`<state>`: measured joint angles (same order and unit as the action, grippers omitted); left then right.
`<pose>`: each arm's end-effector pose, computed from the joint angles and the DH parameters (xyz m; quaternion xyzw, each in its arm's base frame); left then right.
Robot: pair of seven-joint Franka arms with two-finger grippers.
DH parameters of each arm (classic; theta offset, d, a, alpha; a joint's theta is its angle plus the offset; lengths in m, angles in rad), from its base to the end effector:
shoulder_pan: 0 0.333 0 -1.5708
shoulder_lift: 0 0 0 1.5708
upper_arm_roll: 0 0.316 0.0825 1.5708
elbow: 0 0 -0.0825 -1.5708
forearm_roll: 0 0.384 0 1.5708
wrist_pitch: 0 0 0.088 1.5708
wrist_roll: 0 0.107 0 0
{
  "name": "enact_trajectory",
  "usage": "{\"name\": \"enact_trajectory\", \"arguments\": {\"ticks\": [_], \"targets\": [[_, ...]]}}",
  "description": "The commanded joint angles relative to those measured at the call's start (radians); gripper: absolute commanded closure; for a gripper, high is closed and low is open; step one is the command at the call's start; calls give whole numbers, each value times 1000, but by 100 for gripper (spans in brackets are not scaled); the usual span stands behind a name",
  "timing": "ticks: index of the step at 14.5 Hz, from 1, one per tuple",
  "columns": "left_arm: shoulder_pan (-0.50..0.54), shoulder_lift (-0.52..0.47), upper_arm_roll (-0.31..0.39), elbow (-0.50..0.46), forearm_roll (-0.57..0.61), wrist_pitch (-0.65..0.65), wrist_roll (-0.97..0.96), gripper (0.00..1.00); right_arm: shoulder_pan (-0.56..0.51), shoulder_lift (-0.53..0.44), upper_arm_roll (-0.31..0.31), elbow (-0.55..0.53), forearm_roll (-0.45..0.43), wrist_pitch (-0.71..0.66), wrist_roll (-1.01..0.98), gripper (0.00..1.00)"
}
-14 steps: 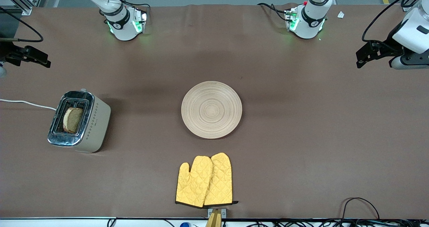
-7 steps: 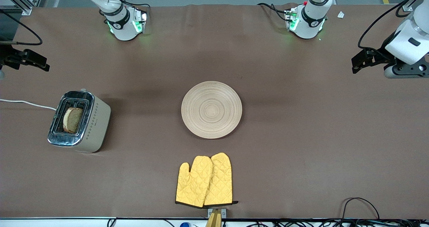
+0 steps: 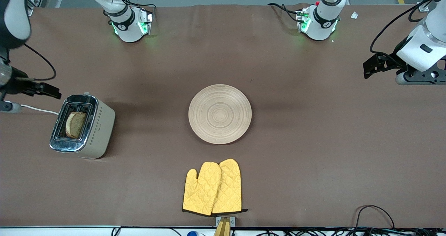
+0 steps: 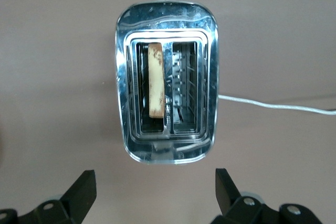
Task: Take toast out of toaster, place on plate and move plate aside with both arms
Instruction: 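Move the right gripper down over the toast in the silver toaster, then grasp the toast slice with the right gripper and lift it out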
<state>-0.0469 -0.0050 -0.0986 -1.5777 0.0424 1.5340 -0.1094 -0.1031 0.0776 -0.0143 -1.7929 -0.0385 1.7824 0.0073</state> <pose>0.5437 -0.0751 0.6209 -0.9994 0.0177 0.0165 0.0237 0.5719 -0.0706 0.4928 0.9972 -0.0574 -0.0450 0.0167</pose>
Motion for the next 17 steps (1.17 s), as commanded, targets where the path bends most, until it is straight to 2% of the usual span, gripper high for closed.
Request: {"name": "enact_trajectory", "arguments": {"ticks": [1, 4, 12, 17], "targets": [[9, -1, -1, 21, 8, -3, -4, 0, -16, 14, 10, -86, 6, 93, 3, 0], [9, -13, -3, 22, 13, -3, -25, 0, -27, 91, 10, -95, 6, 158, 3, 0], [12, -20, -3, 21, 11, -12, -43, 0, -32, 156, 11, -66, 8, 255, -4, 7], [12, -21, -3, 21, 11, -12, -30, 0, -18, 168, 14, -63, 8, 255, -3, 70]]}}
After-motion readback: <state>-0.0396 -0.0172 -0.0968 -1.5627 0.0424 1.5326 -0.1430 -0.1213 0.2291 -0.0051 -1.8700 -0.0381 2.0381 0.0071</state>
